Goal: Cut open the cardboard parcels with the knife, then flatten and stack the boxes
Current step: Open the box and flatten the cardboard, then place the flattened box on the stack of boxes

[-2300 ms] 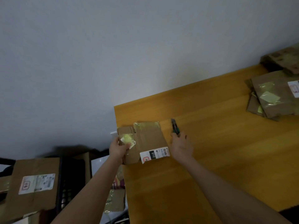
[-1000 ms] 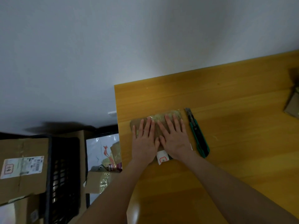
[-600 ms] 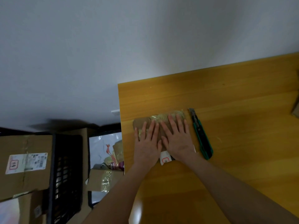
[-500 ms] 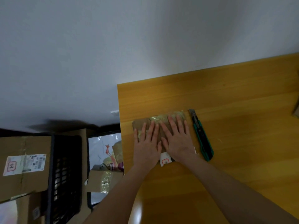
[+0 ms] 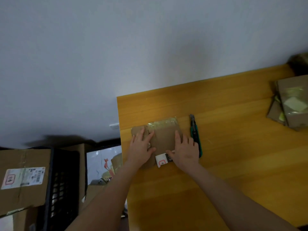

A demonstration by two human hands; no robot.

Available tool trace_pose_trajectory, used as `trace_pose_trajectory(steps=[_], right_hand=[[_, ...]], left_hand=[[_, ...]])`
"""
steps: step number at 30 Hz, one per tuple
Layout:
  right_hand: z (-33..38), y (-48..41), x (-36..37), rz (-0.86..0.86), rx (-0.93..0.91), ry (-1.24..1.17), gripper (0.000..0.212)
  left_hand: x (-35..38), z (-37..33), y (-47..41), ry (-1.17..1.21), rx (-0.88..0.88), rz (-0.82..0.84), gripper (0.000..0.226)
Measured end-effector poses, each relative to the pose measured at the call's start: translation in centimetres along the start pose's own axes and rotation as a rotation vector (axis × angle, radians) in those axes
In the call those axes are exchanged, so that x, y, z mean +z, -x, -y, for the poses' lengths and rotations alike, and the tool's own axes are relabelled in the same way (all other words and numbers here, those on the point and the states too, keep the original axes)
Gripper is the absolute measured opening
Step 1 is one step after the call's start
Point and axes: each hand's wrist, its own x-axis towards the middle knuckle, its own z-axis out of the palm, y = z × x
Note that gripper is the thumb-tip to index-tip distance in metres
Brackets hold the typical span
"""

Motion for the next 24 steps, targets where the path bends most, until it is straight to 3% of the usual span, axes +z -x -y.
trace_pose_trajectory(steps=[3, 8, 11, 17, 21, 24], right_hand=[[0.3, 0.1, -2.3, 0.011, 0.163, -0.245, 0.099], [-1.2, 0.1, -5.0, 0.024, 0.183, -0.787, 0.04], [-2.9, 1.4, -7.4, -0.031, 0.211, -1.052, 0.026], [-10.6, 3.2, -12.1, -0.209, 0.267, -1.189, 0.016], [-18.4, 5.0, -13.5, -0.324, 0.312, -1.193, 0.012], [-25.8, 6.3, -13.6, -0.377, 0.318, -1.121, 0.026]], left_hand=[[-0.4, -1.0, 1.4, 0.091, -0.195, -0.061, 0.081], [-1.4, -2.0, 1.3, 0.468, -0.369, -0.155, 0.089], [-3.6, -4.2, 0.4, 0.581, -0.441, -0.219, 0.088], [-6.0, -11.8, -1.8, 0.836, -0.385, -0.142, 0.097], [-6.9, -20.6, -1.5, 1.015, -0.3, -0.091, 0.052], [-6.6, -27.7, -1.6, 0.99, -0.267, -0.115, 0.046]])
